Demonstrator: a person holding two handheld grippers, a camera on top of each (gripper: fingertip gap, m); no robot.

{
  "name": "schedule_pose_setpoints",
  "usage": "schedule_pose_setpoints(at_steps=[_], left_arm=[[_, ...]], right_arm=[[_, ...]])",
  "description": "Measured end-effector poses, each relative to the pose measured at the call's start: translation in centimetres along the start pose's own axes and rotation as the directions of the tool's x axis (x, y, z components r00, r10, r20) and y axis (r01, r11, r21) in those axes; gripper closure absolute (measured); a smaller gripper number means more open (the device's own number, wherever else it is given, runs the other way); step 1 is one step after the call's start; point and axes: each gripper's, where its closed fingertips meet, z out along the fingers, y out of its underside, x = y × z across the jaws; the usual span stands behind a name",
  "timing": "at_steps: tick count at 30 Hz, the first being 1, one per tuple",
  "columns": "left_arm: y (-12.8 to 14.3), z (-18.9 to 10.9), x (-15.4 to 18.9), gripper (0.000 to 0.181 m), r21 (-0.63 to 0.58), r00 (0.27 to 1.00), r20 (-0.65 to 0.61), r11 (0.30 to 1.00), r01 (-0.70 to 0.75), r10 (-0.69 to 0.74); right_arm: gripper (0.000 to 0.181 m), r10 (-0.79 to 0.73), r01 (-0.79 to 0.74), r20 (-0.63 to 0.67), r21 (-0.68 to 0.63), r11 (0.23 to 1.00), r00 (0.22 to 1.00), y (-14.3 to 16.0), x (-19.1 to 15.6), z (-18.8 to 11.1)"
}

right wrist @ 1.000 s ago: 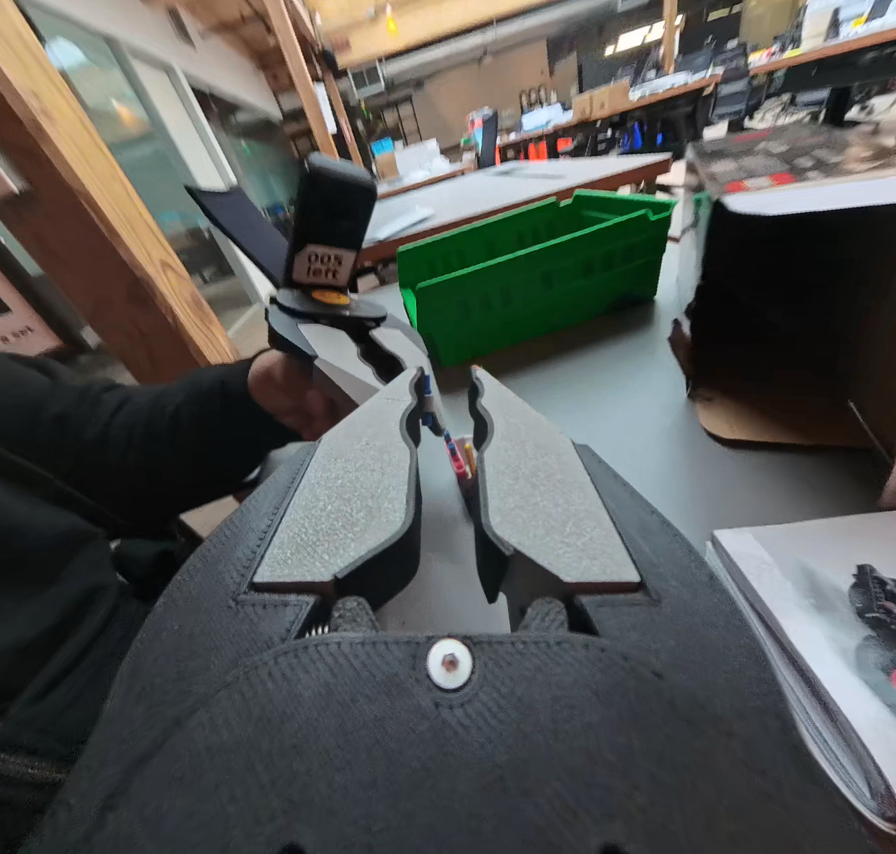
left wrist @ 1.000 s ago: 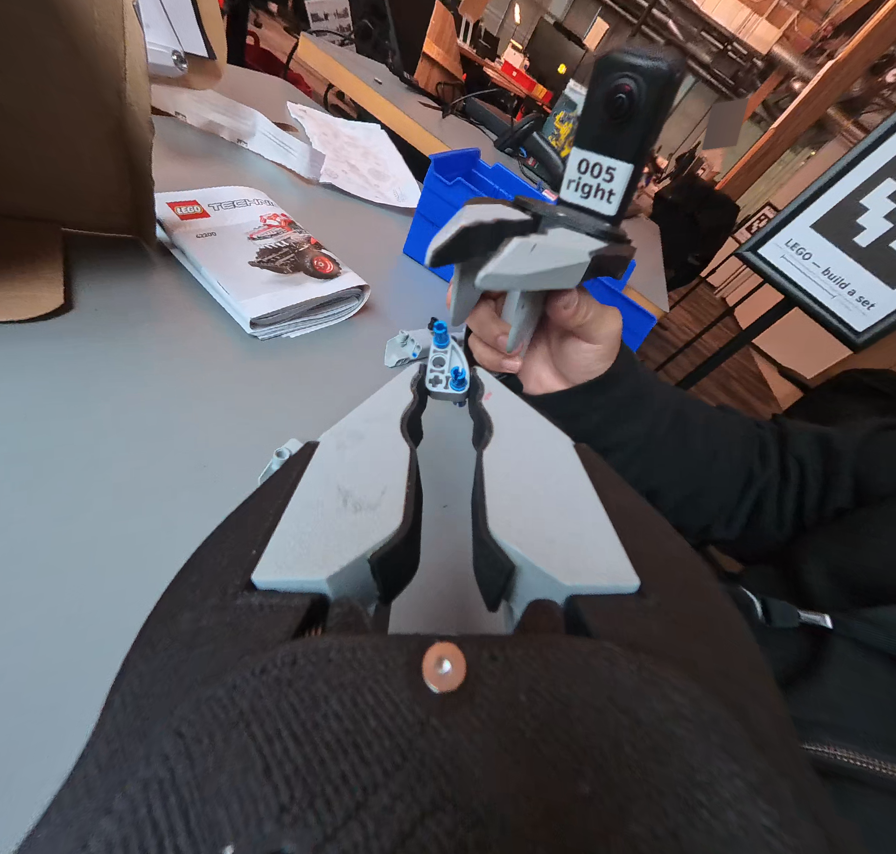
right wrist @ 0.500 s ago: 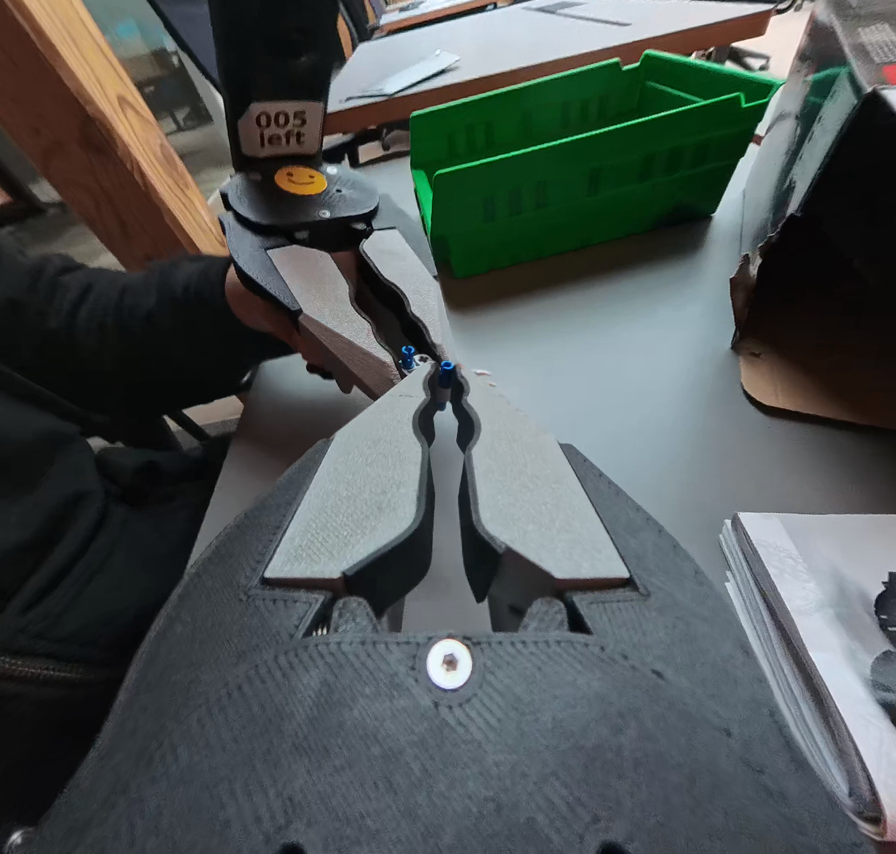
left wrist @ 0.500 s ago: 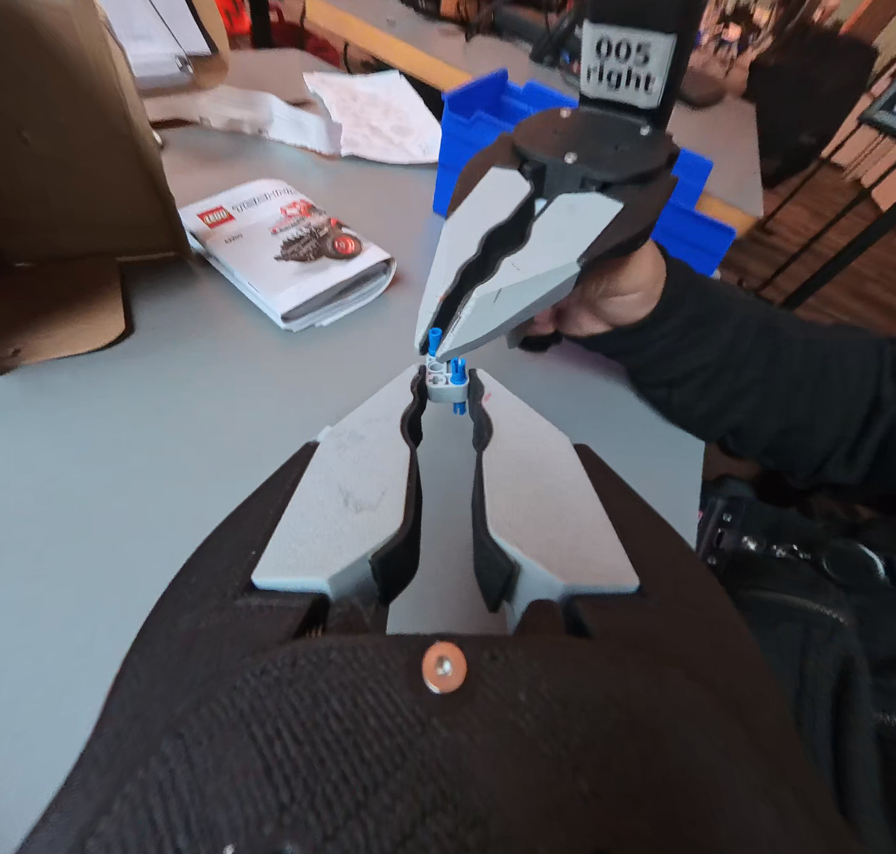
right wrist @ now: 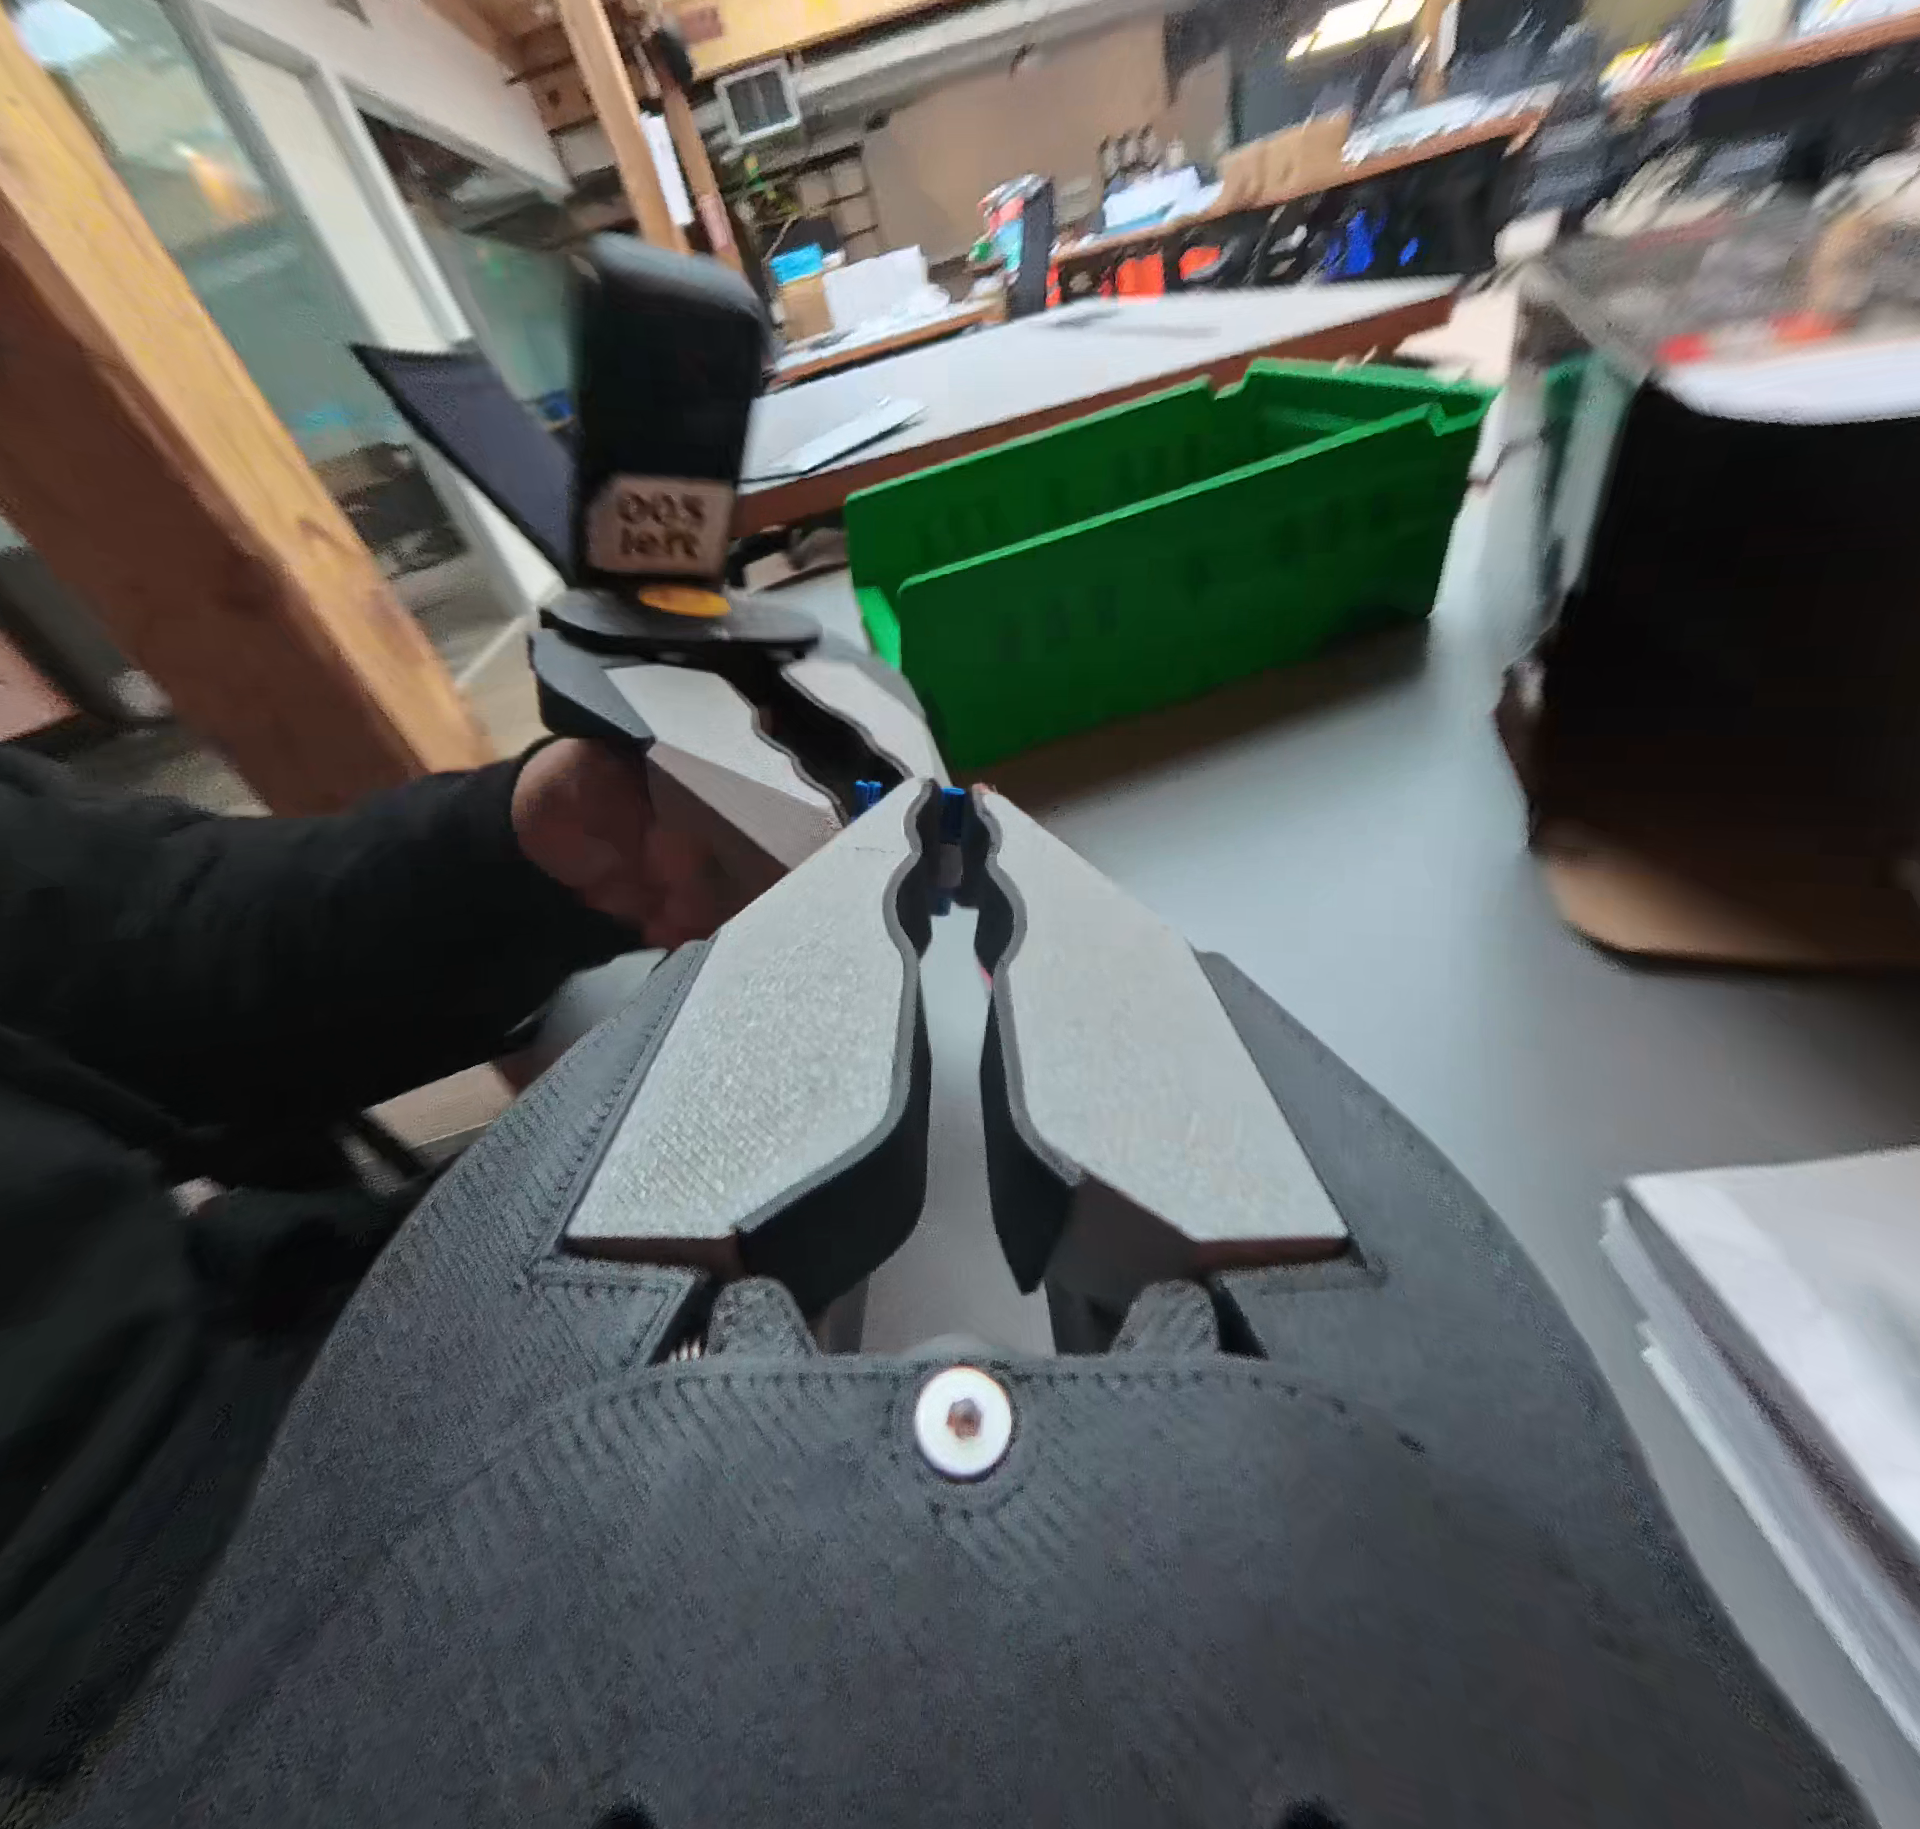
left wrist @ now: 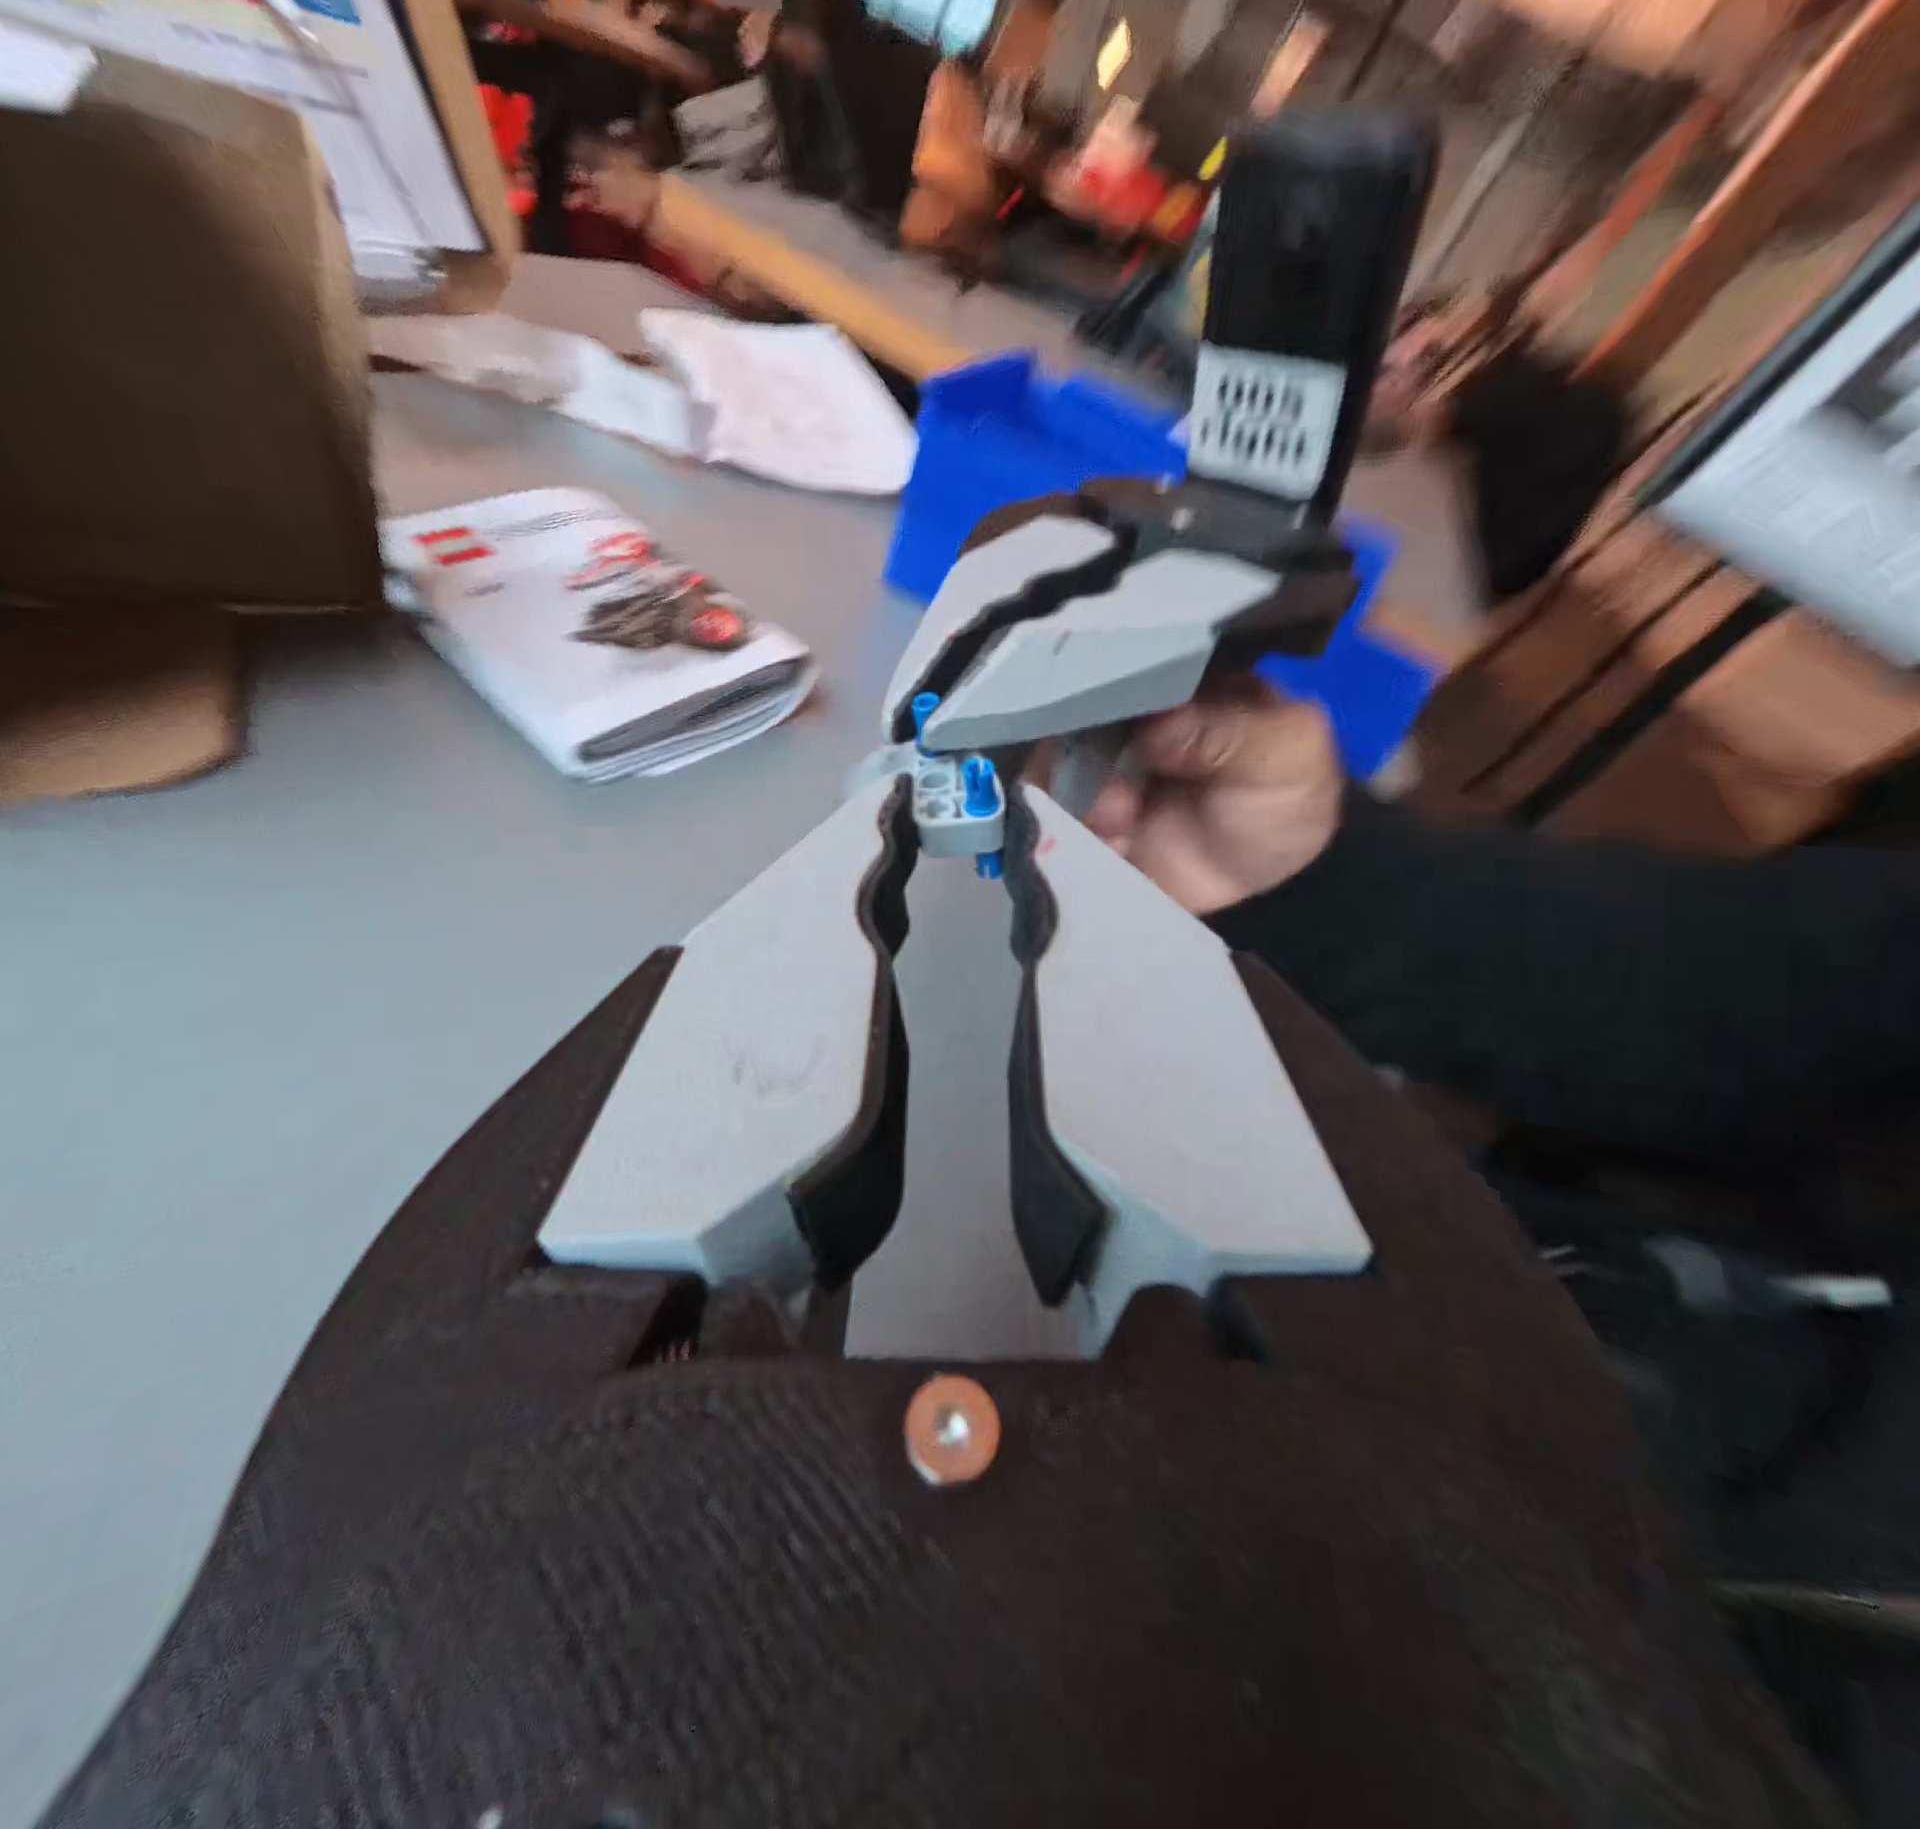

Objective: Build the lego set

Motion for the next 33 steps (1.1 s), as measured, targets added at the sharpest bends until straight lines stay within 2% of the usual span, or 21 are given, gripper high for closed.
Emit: schedule_pose_setpoints(at_steps=[1,2,5,9,13,14,15,16,17,18,21,24,25,26,28,33], left_arm=[[-0.5,-0.1,0.2,0.167,0.05,0.994,-0.066,0.995,0.091,-0.088],[-0.9,-0.1,0.3,0.166,0.084,0.986,-0.099,0.986,0.141,-0.133],[-0.9,0.4,0.1,0.166,0.1,0.988,-0.083,0.985,0.14,-0.132],[-1.4,0.5,0.2,0.167,0.143,0.965,-0.151,0.961,0.238,-0.216],[-1.1,0.8,-0.2,0.166,0.105,0.994,-0.028,0.989,0.107,-0.105],[-0.8,0.9,-0.3,0.168,0.077,0.998,-0.001,0.995,0.068,-0.068],[1.8,1.6,-0.1,0.167,-0.075,1.0,0.02,0.997,0.02,-0.018],[4.3,2.5,0.2,0.167,-0.151,0.998,0.039,0.988,-0.041,0.047],[5.7,3.2,0.7,0.166,-0.174,0.999,0.032,0.985,-0.022,0.028],[5.0,3.4,1.6,0.166,-0.135,1.0,-0.01,0.991,0.003,-0.004],[2.1,2.9,0.5,0.167,-0.085,0.998,0.041,0.995,-0.051,0.055],[1.8,2.2,-0.1,0.166,-0.07,0.999,0.019,0.997,0.033,-0.032],[2.2,2.0,-0.2,0.166,-0.08,0.998,0.005,0.995,0.06,-0.059],[2.3,1.8,-0.3,0.166,-0.076,0.996,-0.006,0.993,0.085,-0.086],[2.0,1.4,-0.5,0.166,-0.048,0.99,-0.037,0.989,0.137,-0.139],[1.7,0.7,-0.4,0.166,-0.056,0.981,-0.079,0.983,0.173,-0.177]], right_arm=[[0.181,-0.018,0.018,-0.026,0.021,1.0,1.0,-0.4,0.0,0.1],[0.181,-0.02,0.021,-0.043,0.04,0.999,0.999,-0.7,0.1,0.1],[0.181,-0.039,0.044,-0.092,0.058,0.997,0.995,-0.8,0.5,-0.2],[0.181,-0.042,0.051,-0.116,0.07,0.996,0.992,-1.2,0.7,-0.1],[0.181,-0.036,0.047,-0.132,0.085,0.995,0.991,-1.4,1.1,-0.2],[0.181,-0.019,0.048,-0.19,0.15,0.987,0.982,-2.3,1.9,-0.8],[0.181,0.02,0.055,-0.235,0.306,0.951,0.972,-4.7,3.2,-3.0],[0.181,0.101,-0.014,-0.208,0.385,0.923,0.973,-6.0,4.4,-5.0],[0.181,0.144,-0.057,-0.169,0.434,0.899,0.975,-6.6,5.0,-6.4],[0.181,0.147,-0.081,-0.135,0.406,0.91,0.98,-6.0,5.0,-6.4],[0.181,0.169,-0.147,-0.073,0.236,0.96,0.983,-3.3,4.4,-4.1],[0.181,0.131,-0.132,0.064,0.014,0.991,0.989,-0.8,2.1,-1.9],[0.166,0.142,-0.139,0.063,-0.052,0.989,0.988,0.1,2.1,-1.6],[0.158,0.147,-0.142,0.074,-0.075,0.987,0.986,0.5,2.0,-1.5],[0.168,0.153,-0.142,0.134,-0.083,0.986,0.979,0.6,1.2,-1.6],[0.173,0.089,-0.066,0.161,-0.143,0.987,0.983,1.5,0.5,-1.7]])
